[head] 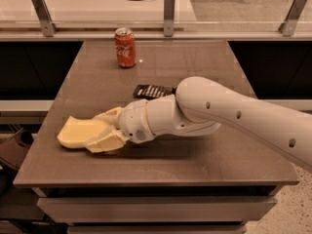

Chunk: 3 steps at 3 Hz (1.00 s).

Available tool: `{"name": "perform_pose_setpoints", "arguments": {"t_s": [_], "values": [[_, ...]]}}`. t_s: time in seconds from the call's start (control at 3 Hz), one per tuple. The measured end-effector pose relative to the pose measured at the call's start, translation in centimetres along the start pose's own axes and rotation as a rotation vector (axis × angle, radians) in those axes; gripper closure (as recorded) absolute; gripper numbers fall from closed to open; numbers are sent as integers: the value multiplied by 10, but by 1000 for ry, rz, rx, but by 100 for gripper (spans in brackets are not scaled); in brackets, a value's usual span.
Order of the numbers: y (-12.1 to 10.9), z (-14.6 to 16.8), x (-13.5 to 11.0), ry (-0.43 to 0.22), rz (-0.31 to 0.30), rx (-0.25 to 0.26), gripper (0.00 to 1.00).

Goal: Pick sponge

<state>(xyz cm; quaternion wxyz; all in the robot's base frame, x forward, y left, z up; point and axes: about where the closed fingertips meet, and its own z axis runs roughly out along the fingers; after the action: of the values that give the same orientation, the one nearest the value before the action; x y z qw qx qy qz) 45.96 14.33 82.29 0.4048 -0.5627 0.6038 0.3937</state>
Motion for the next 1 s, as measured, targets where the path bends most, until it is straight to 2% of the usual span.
{"name": "perform_pose_setpoints", "arguments": {"t_s": [0.33,0.67,1.0], "values": [[1,1,-1,1,-2,-3,100],[1,1,-1,1,-2,-3,100],[-3,-13,-11,-13,-22,18,100]]}}
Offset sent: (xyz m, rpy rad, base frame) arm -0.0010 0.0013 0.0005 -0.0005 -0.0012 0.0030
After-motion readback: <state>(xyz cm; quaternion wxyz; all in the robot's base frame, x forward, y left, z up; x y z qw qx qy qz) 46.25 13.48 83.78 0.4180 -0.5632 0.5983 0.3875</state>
